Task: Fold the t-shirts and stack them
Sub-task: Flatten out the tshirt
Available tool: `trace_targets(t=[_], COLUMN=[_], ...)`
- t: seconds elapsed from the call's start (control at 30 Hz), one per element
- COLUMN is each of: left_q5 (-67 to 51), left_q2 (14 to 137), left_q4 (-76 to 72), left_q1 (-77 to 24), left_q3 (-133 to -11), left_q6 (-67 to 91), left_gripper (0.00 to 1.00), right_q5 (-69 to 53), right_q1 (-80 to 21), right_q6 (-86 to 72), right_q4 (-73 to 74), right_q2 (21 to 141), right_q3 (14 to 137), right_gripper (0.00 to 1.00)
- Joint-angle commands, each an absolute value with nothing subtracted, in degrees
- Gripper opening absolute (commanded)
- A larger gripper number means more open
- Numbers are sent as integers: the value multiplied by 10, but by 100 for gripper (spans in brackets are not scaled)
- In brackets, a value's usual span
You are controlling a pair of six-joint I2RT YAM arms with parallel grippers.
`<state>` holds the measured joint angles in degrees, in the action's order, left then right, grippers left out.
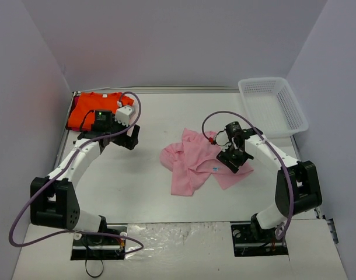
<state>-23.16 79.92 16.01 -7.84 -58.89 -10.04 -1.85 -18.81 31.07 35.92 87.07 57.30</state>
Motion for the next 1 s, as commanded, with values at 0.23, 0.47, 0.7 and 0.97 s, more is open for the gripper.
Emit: trace_targets(t=[0.23, 0.47, 0.7, 0.97], left_q5=[-205, -197, -193, -198], left_q2=[852, 880, 890, 904], left_q4=[178, 180, 179, 184], left_q1=[-141, -161, -169, -175], left_q3=[-637, -645, -643, -649], left_q6=[-114, -114, -114, -115], left_gripper=[94, 94, 94, 94], right_q5=[-18, -35, -31, -25], right_q1=[-146, -147, -146, -145], right_q6=[353, 366, 362, 359], right_q4=[375, 374, 348, 337], right_q2=[923, 944, 978, 977], right_q3=[563, 559, 560, 552], right_gripper=[57, 61, 42, 0])
